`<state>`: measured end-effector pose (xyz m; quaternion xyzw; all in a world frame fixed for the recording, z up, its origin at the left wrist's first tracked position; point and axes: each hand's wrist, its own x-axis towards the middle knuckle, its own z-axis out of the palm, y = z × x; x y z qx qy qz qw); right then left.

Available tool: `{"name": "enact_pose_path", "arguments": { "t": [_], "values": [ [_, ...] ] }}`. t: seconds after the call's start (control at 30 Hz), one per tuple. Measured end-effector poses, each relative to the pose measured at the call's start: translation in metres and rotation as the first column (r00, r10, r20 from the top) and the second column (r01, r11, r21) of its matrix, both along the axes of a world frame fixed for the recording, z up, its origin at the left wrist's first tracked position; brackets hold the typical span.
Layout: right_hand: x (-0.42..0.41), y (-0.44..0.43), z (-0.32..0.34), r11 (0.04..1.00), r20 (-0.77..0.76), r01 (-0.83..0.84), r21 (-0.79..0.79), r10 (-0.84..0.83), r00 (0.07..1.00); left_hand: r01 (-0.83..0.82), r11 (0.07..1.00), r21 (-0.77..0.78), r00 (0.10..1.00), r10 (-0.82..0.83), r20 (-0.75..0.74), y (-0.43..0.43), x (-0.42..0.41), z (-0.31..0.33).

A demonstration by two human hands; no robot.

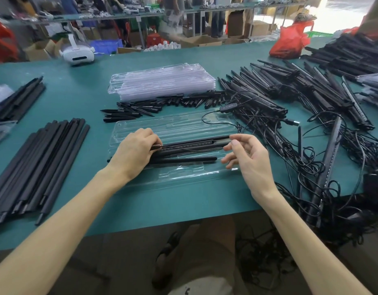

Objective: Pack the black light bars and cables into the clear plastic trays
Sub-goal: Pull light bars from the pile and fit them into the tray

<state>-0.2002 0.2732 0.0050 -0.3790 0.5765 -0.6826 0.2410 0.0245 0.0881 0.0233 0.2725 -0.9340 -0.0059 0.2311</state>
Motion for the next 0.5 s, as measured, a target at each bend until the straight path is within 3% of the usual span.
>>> {"name": "enact_pose_path", "arguments": {
  "t": [0.13, 0.33, 0.5],
  "values": [
    [-0.0001, 0.0001, -0.0005, 1.000, 0.005, -0.006, -0.005, 0.006, 1.000, 0.013, 1.000, -0.020, 1.000, -0.013, 0.000, 0.0010, -0.0021, -0.0013],
    [0.0000, -0.0004, -0.0006, 1.000, 0.007, -0.008, -0.005, 0.008, 1.000, 0.046, 0.991, 0.128, 0.998, -0.040, -0.048, -0.0069, -0.0005, -0.0036],
    [0.0003, 0.0000, -0.0011, 1.000, 0.002, -0.008, 0.001, 0.008, 1.000, 0.053, 0.988, 0.146, 0.997, -0.043, -0.070, -0.0079, -0.0008, -0.0058]
  ]
}}
